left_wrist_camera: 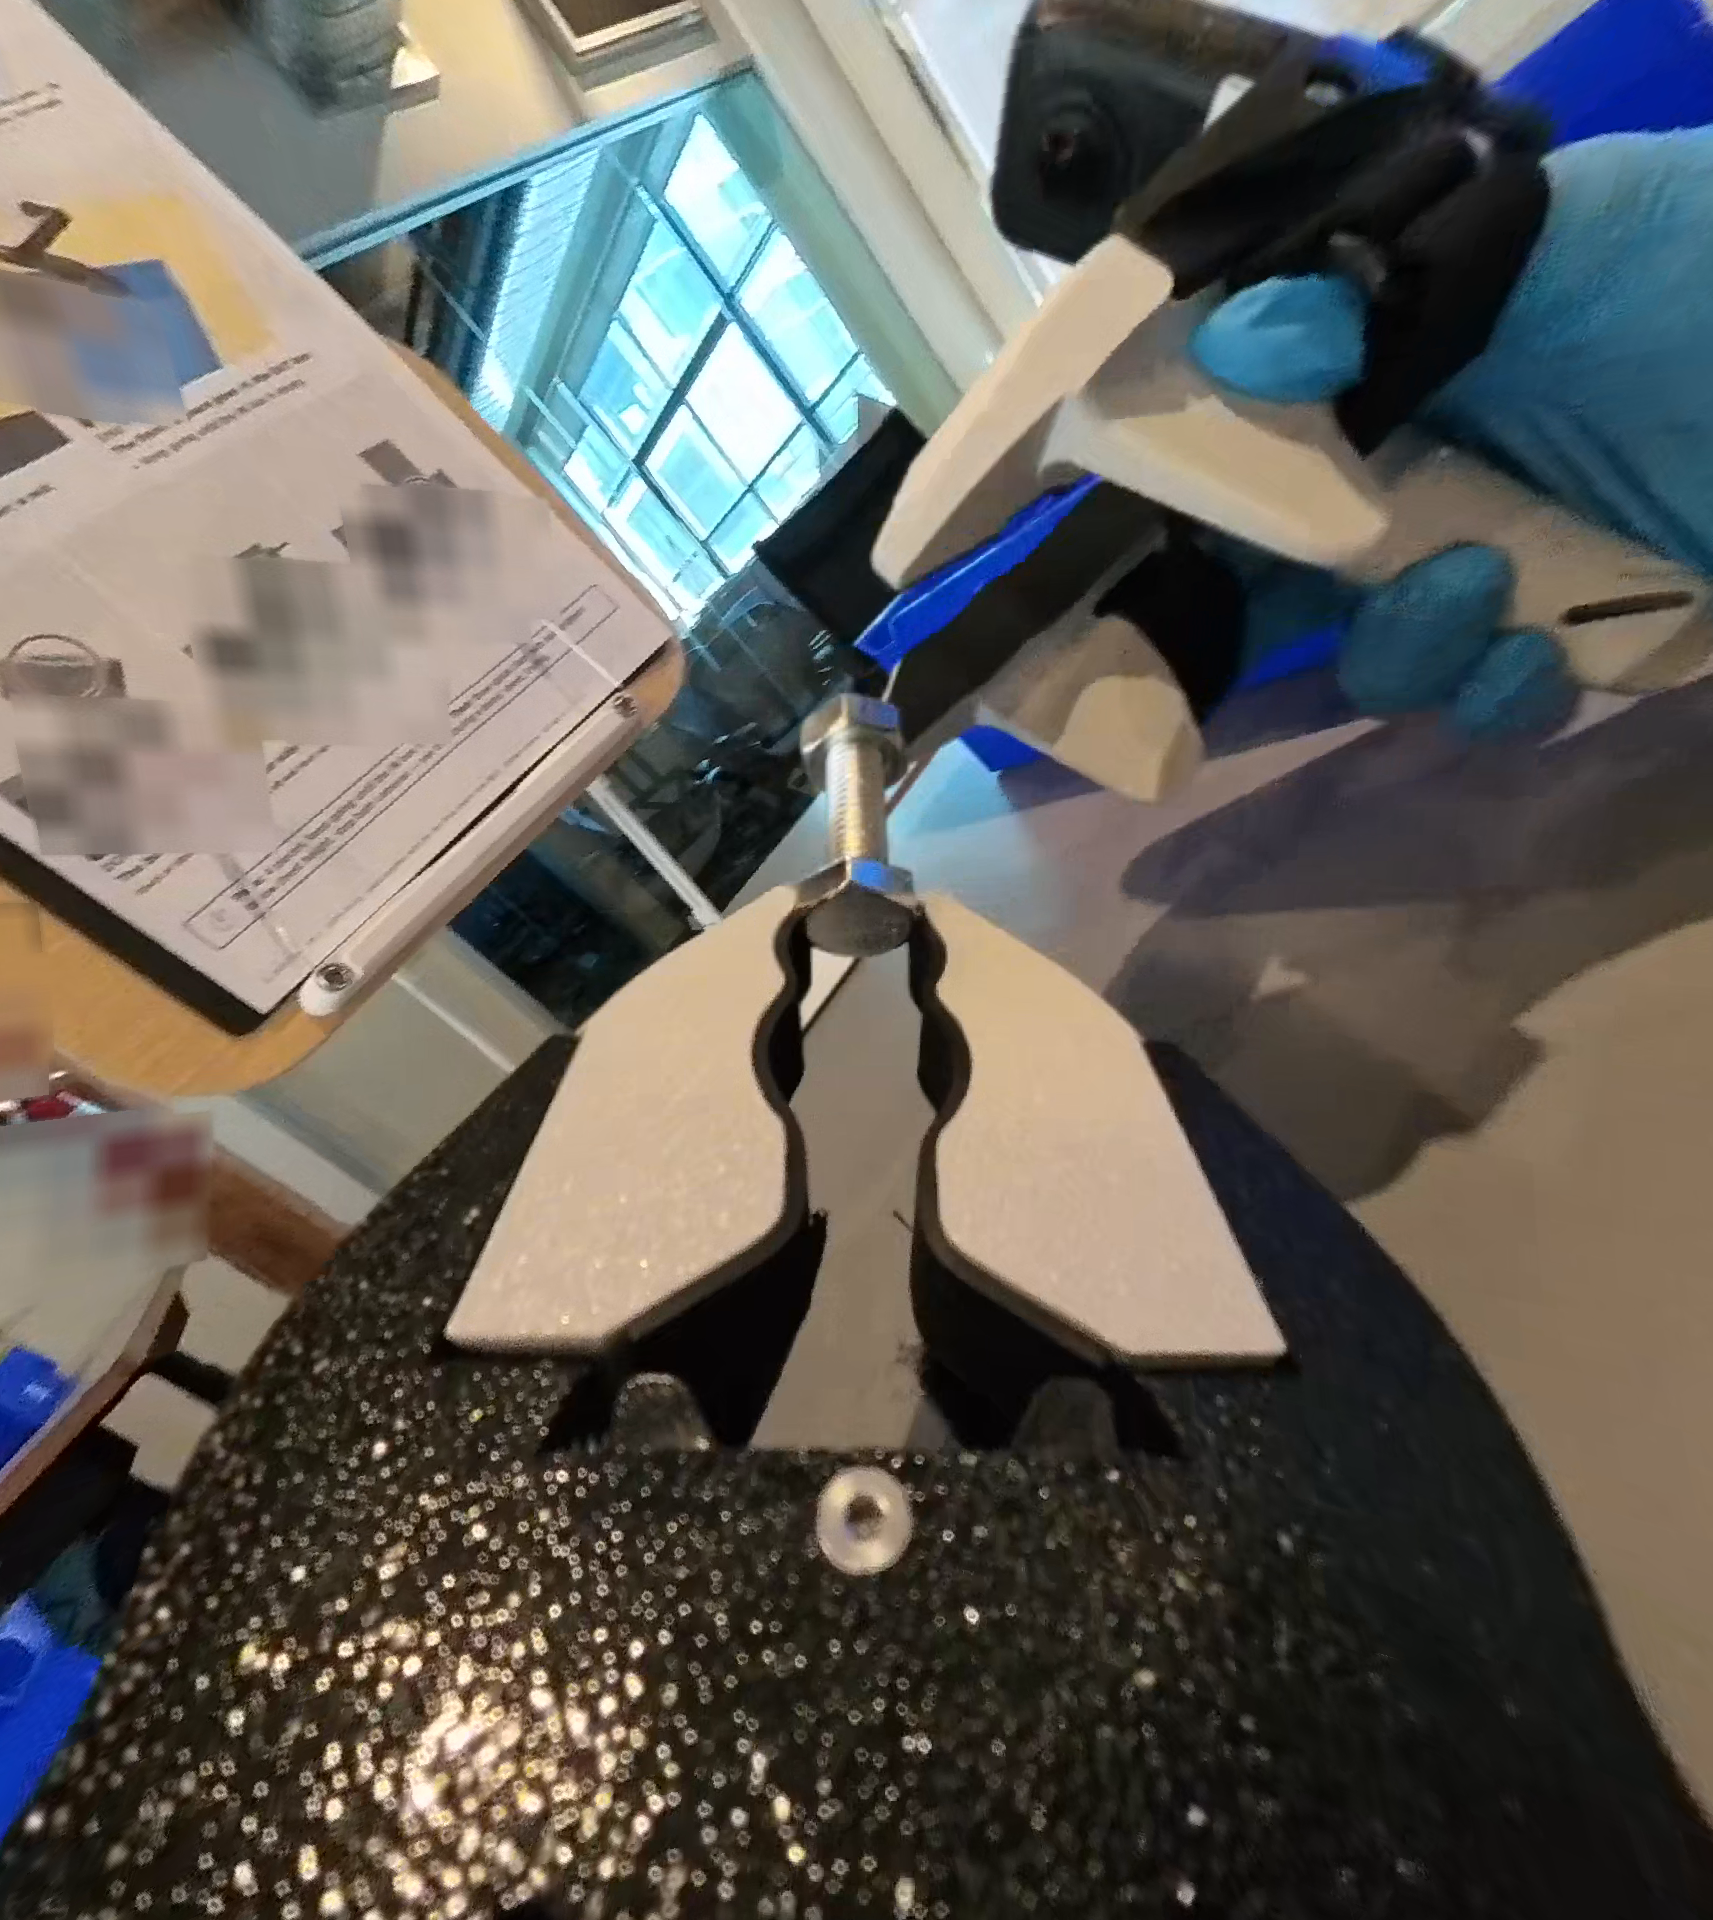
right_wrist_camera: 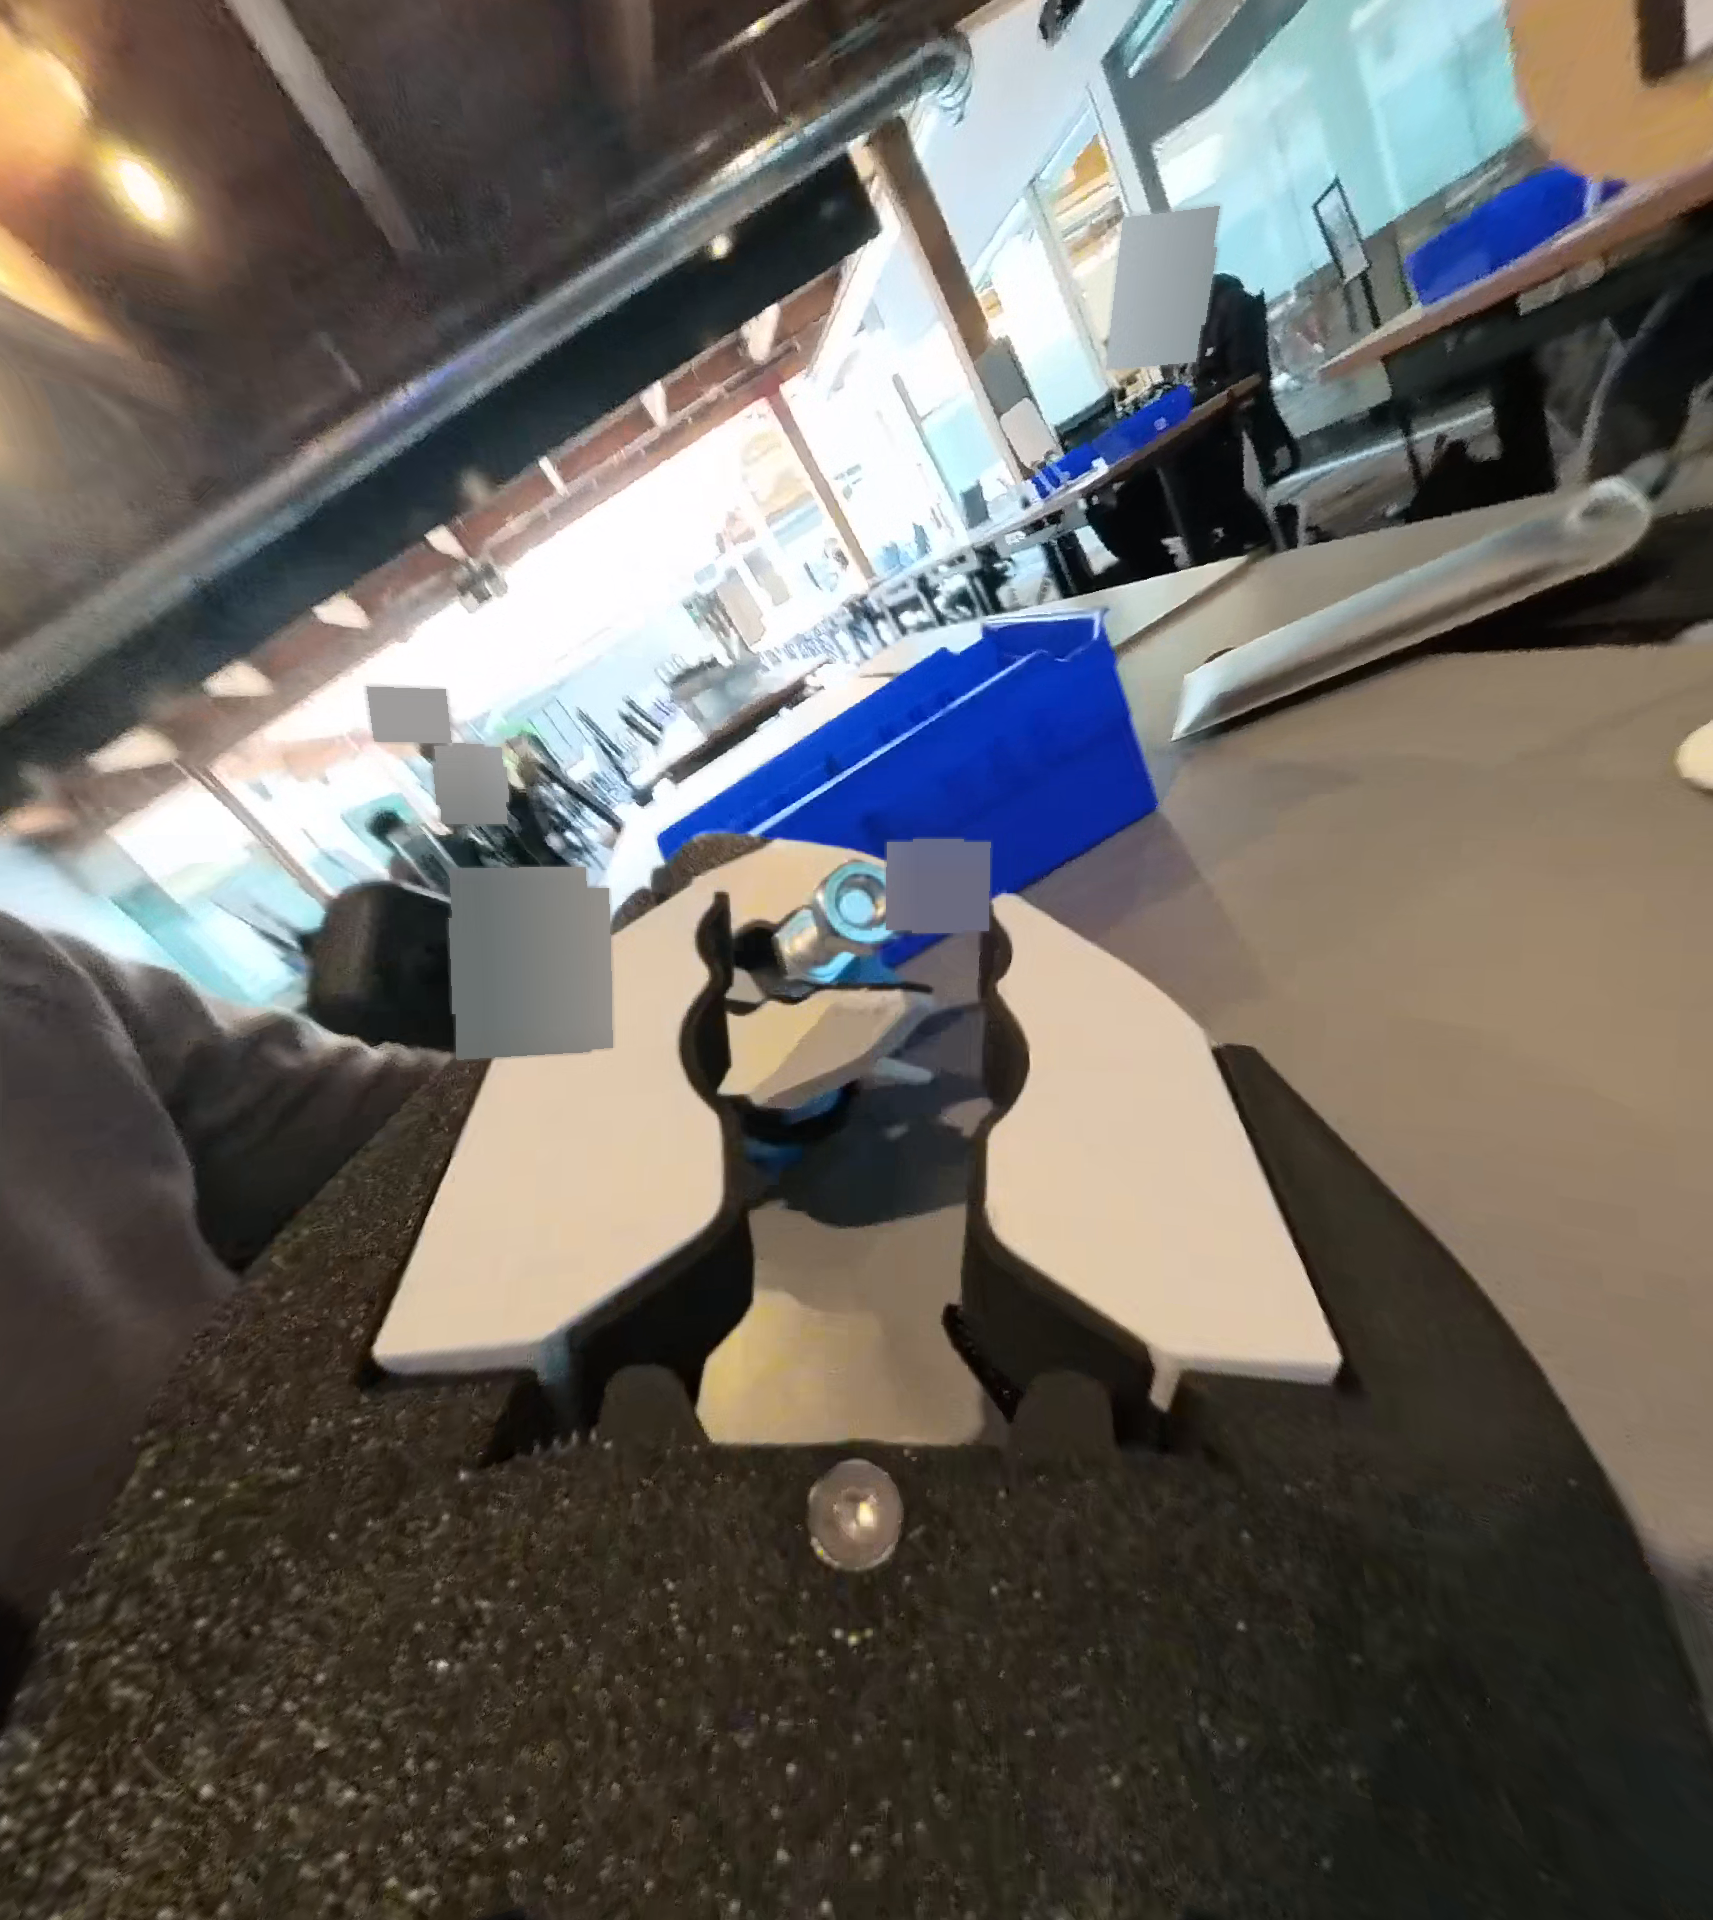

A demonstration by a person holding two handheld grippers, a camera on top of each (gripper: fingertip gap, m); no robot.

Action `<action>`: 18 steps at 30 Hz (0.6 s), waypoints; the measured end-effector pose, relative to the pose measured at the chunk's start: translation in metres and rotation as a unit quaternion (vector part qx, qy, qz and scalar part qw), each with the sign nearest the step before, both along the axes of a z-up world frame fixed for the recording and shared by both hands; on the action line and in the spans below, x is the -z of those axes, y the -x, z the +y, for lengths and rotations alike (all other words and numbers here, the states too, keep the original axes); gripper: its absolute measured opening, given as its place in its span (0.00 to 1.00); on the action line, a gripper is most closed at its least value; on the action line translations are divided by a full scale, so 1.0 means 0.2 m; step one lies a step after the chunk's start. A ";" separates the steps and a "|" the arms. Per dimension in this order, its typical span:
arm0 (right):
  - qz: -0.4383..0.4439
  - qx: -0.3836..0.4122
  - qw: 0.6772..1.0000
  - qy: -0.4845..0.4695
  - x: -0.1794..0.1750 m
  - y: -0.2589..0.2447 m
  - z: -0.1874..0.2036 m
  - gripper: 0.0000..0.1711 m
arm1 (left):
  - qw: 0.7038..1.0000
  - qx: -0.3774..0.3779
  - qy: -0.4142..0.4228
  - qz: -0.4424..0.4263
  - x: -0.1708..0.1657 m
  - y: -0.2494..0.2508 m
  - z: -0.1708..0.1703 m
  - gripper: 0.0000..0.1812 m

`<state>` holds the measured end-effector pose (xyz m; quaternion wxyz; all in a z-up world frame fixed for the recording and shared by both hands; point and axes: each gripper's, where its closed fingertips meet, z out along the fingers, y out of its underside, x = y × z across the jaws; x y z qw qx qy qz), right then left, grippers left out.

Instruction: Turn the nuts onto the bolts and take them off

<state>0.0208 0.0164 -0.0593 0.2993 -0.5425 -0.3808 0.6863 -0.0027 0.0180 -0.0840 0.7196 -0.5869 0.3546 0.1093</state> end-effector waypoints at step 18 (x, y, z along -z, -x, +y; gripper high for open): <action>0.077 -0.064 0.971 -0.215 -0.02 -0.02 -0.18 0.11 | 0.990 0.136 0.022 -0.038 -0.01 -0.13 -0.10 0.09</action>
